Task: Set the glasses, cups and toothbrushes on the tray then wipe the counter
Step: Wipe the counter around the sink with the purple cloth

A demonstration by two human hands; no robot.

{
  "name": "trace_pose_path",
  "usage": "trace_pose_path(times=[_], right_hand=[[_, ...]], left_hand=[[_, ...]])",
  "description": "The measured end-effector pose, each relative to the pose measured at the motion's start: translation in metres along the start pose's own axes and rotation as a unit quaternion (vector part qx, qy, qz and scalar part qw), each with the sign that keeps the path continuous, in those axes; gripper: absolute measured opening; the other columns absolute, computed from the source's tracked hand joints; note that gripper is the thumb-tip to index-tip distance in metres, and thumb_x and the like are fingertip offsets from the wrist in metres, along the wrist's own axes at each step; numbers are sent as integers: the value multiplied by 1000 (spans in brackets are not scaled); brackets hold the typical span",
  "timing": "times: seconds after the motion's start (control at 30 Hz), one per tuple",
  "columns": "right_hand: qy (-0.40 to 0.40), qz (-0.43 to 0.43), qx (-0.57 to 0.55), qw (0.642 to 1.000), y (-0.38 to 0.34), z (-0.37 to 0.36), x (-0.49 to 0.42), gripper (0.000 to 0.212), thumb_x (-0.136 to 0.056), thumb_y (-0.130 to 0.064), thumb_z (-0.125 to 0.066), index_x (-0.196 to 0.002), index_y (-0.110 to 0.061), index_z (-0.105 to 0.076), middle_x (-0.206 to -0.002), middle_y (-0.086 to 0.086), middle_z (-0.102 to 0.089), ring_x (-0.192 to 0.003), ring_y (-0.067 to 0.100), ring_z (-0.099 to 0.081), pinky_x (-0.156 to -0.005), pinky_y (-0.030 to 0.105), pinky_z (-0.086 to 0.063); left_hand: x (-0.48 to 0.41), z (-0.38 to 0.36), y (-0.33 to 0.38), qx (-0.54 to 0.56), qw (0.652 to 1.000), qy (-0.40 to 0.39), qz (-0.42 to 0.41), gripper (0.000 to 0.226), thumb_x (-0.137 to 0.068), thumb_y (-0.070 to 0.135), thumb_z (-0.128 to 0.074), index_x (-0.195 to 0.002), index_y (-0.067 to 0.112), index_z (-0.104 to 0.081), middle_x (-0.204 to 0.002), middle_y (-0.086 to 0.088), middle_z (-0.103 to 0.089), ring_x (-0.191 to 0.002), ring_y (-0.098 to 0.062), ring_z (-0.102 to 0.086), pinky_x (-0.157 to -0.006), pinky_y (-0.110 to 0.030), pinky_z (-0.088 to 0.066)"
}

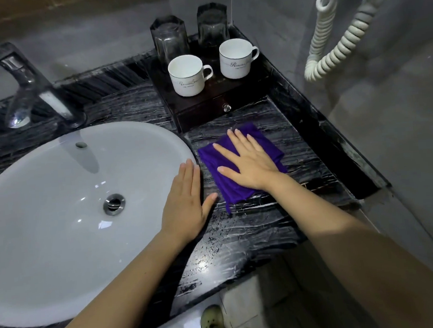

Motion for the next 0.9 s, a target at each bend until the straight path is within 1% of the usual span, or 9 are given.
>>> trace_pose_path(times=[0.07,0.17,0.23,0.33,0.47,0.6,0.7,0.8,0.9], right_hand=[[-4,18,0,1000,-7,-2,9,65,-89,-67,-15,-148,-42,-1,-160,8,11,-147,21,15,-120,38,9],[-10,37,2,999,-15,-6,21,66,-87,-68,-13,-147,-42,-1,-160,7,11,-147,21,15,-120,38,9],[-10,43,2,999,-21,-8,30,66,-88,-67,-13,-147,-42,-1,-161,7,10,-147,21,15,-119,38,9],[-10,45,-1,999,-31,-13,44,66,-88,-66,-13,-148,-41,-1,-161,7,9,-147,21,14,-119,38,10],[-9,38,-3,999,-48,-18,65,66,-89,-65,-12,-149,-38,-3,-161,7,8,-147,21,14,-118,37,12],[-1,25,-3,1000,-70,-25,92,66,-90,-62,-14,-150,-35,-5,-161,8,7,-148,22,13,-117,36,13],[10,16,-6,1000,-86,-32,115,63,-92,-59,-17,-150,-33,-8,-161,8,5,-148,22,11,-116,36,14],[25,4,-14,1000,-89,-35,133,59,-95,-54,-20,-149,-35,-13,-161,5,1,-149,21,6,-117,35,11],[34,-12,-11,999,-76,-33,139,55,-95,-53,-23,-148,-39,-15,-161,1,-1,-149,20,3,-118,34,8]], left_hand=[[15,2,-1,-3,1000,-3,-10,82,-87,61,-2,-146,4,-6,-155,-13,1,-143,-22,8,-119,-34,1],[38,7,-1,10,1000,-5,-21,82,-87,61,-2,-145,4,-12,-152,-9,-1,-142,-26,4,-118,-35,-2],[51,10,-4,12,1000,-19,-17,83,-85,62,-1,-145,6,-9,-152,-7,3,-143,-25,6,-117,-32,2],[69,14,-13,20,999,-32,5,89,-80,65,3,-146,5,-10,-156,-12,-1,-144,-24,5,-117,-30,2],[87,17,-16,12,999,-43,19,98,-75,70,13,-146,7,-9,-157,-12,-2,-145,-24,2,-117,-28,4],[100,15,-13,5,999,-33,25,100,-74,72,14,-146,8,-12,-157,-12,-8,-146,-25,-4,-116,-29,1],[106,13,-15,-5,999,-33,21,101,-72,74,17,-146,10,-9,-157,-11,-6,-146,-23,-3,-117,-29,1],[107,13,-16,-8,999,-33,15,102,-72,74,16,-146,9,-10,-157,-11,-7,-146,-24,-4,-118,-31,-2],[107,14,-16,-16,999,-30,9,100,-74,73,14,-146,9,-11,-157,-11,-9,-146,-23,-5,-119,-31,-3]])
Point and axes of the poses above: each hand's wrist, its own x-axis away from the middle knuckle, its own z-axis out of the back of the hand, y = z × x, the point moved 1 cm from there along -x, towards the middle knuckle
